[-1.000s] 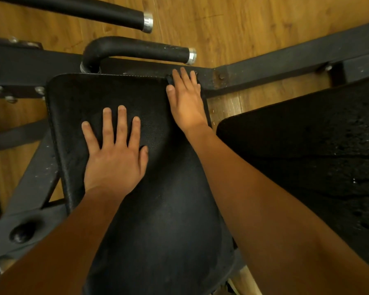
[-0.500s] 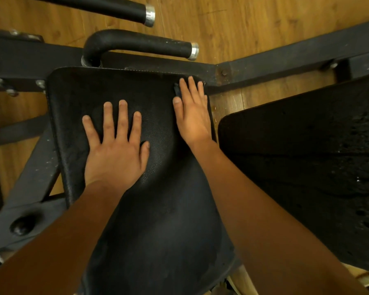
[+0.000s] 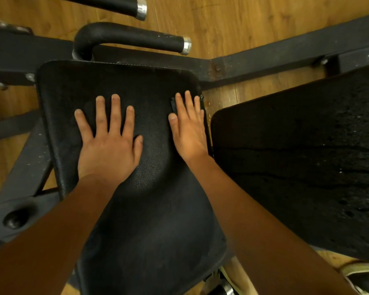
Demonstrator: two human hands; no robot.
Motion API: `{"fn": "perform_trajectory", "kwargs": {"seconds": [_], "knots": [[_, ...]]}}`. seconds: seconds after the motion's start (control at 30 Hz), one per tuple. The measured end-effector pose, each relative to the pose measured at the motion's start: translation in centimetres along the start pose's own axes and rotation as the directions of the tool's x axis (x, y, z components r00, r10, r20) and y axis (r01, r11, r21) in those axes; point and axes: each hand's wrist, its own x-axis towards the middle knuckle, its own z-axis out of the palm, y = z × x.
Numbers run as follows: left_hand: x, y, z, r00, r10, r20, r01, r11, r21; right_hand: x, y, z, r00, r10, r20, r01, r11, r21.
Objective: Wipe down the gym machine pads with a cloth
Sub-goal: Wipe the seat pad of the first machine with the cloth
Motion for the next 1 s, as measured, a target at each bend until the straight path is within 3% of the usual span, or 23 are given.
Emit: {"fn": "perform_trajectory", "kwargs": {"seconds": [0.2, 0.43, 0.8, 1.0], "knots": [[0.0, 0.0, 0.3, 1.0, -0.002, 0.012, 0.001, 0.999, 0.034, 2.2, -0.8, -0.2, 0.998, 0.029, -0.05, -0.028, 0.999, 0.029], [0.0, -0.1, -0.1, 1.0, 0.016, 0.004, -0.016, 0.999, -0.036, -5.1, 1.7, 0.1, 0.998, 0.008, 0.067, -0.006, 0.999, -0.04], [-0.1, -0.2, -0.1, 1.0, 0.027, 0.002, -0.026, 0.999, -0.036, -5.6, 1.4, 1.1, 0.999, 0.03, -0.011, -0.031, 0.995, -0.094], [-0.1, -0.2, -0.3, 0.999, 0.031, -0.007, -0.032, 0.998, -0.063, -9.8, 2.1, 1.2, 0.998, -0.005, 0.06, 0.009, 0.998, -0.069]]}}
